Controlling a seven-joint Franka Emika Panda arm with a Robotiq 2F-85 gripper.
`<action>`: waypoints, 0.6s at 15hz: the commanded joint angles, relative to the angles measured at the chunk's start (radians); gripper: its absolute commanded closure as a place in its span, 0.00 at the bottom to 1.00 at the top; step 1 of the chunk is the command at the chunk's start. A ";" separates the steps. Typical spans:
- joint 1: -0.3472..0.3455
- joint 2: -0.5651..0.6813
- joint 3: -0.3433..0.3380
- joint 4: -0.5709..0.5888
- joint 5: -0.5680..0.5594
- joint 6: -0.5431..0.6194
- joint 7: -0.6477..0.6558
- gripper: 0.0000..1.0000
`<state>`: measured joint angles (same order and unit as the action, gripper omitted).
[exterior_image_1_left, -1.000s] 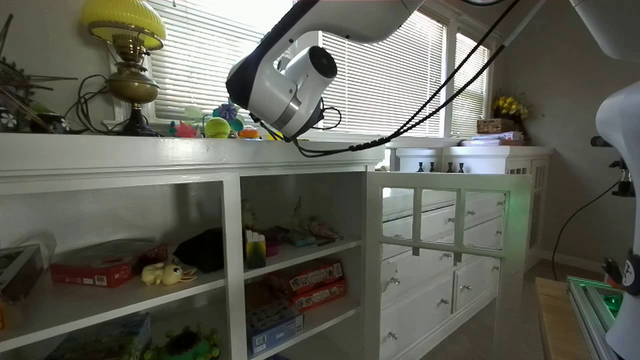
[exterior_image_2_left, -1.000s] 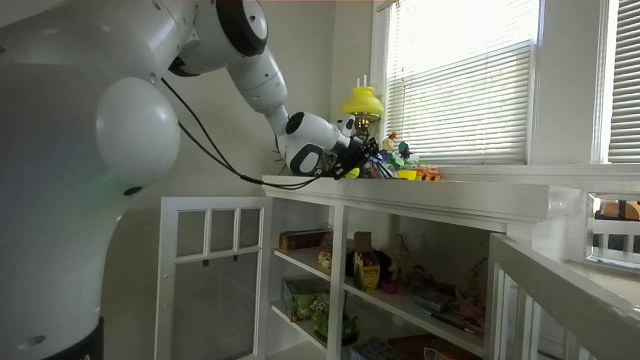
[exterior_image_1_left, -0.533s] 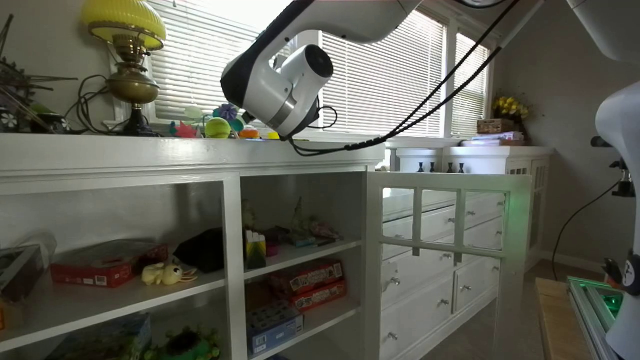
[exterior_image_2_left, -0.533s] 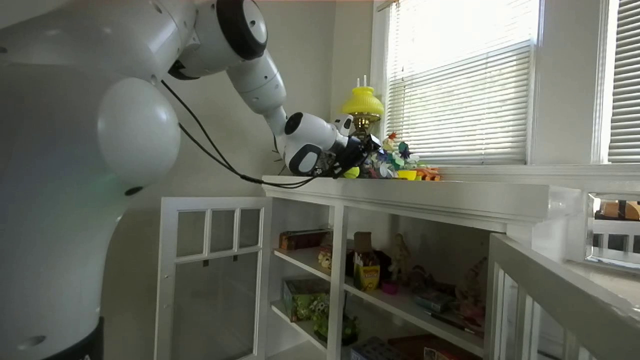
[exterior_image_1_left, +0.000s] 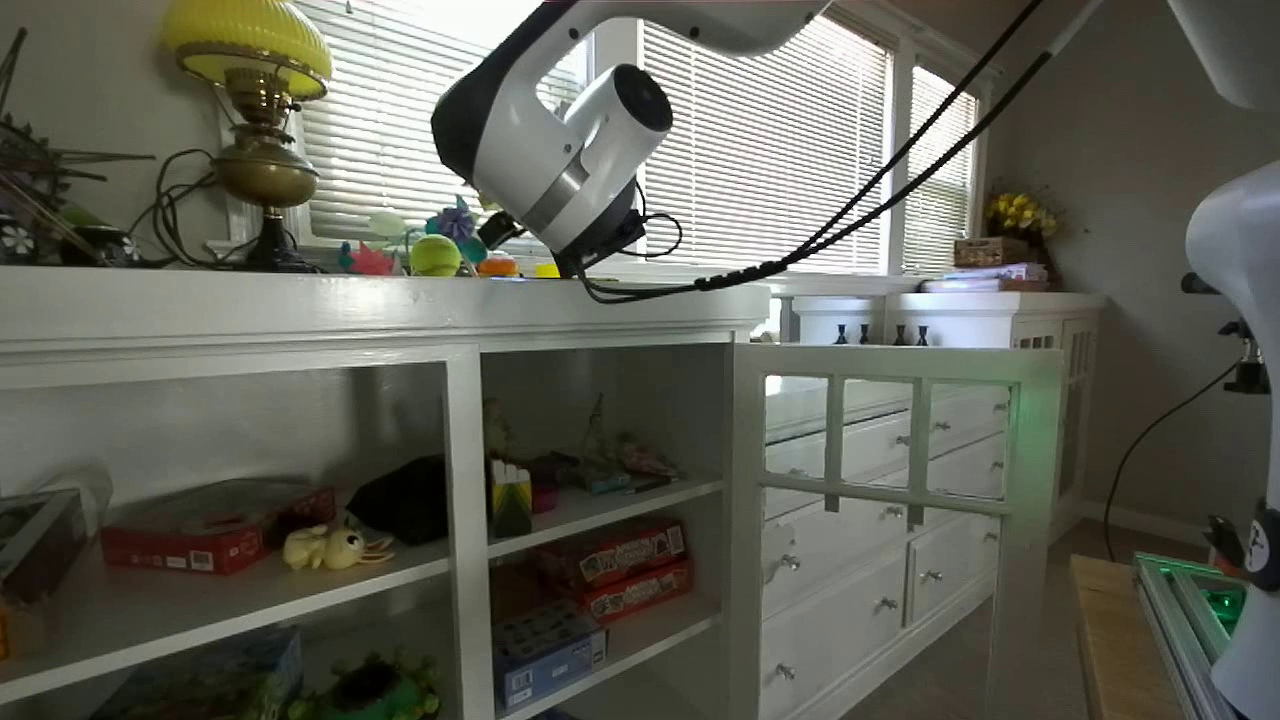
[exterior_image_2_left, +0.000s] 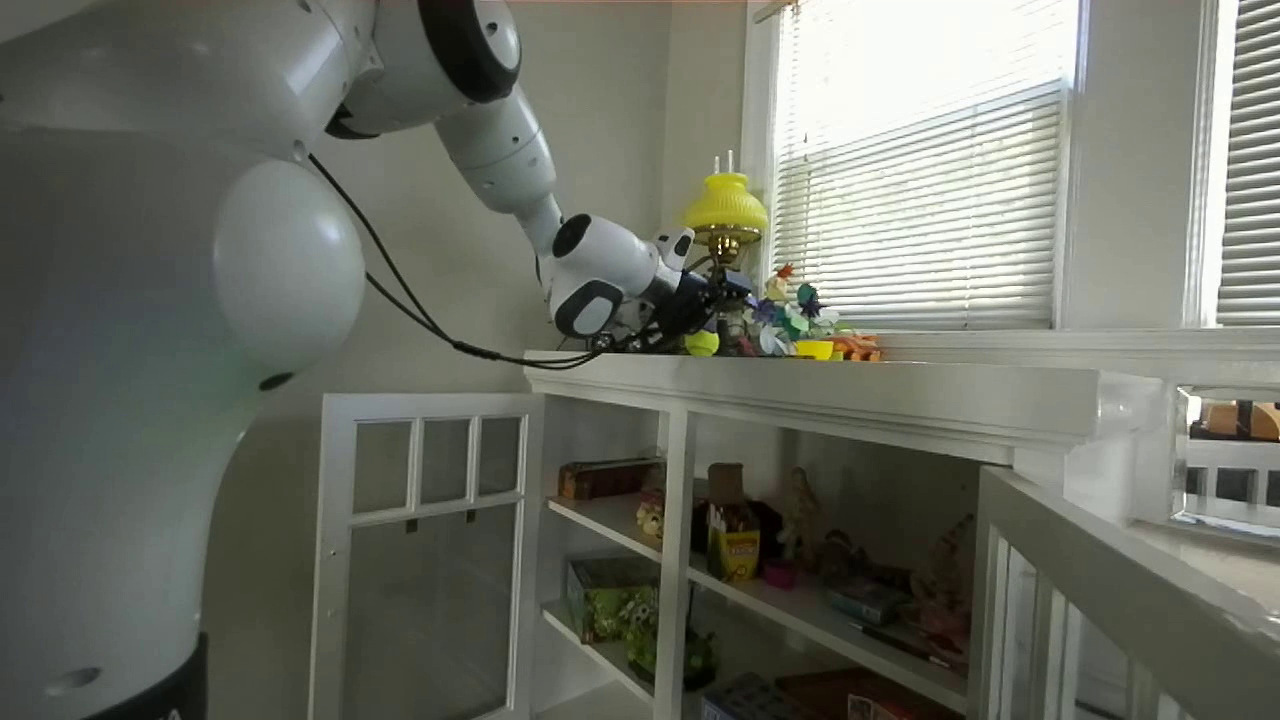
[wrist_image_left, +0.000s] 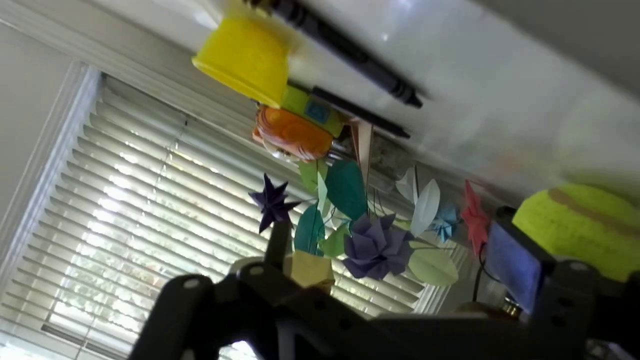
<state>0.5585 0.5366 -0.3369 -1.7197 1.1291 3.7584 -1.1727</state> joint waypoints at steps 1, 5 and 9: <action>0.059 -0.139 0.010 -0.167 0.131 0.004 -0.101 0.00; 0.113 -0.205 0.016 -0.275 0.181 0.091 -0.130 0.00; 0.166 -0.273 0.045 -0.412 0.153 0.148 -0.111 0.00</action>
<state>0.6827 0.3568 -0.3168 -2.0034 1.2746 3.8802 -1.2642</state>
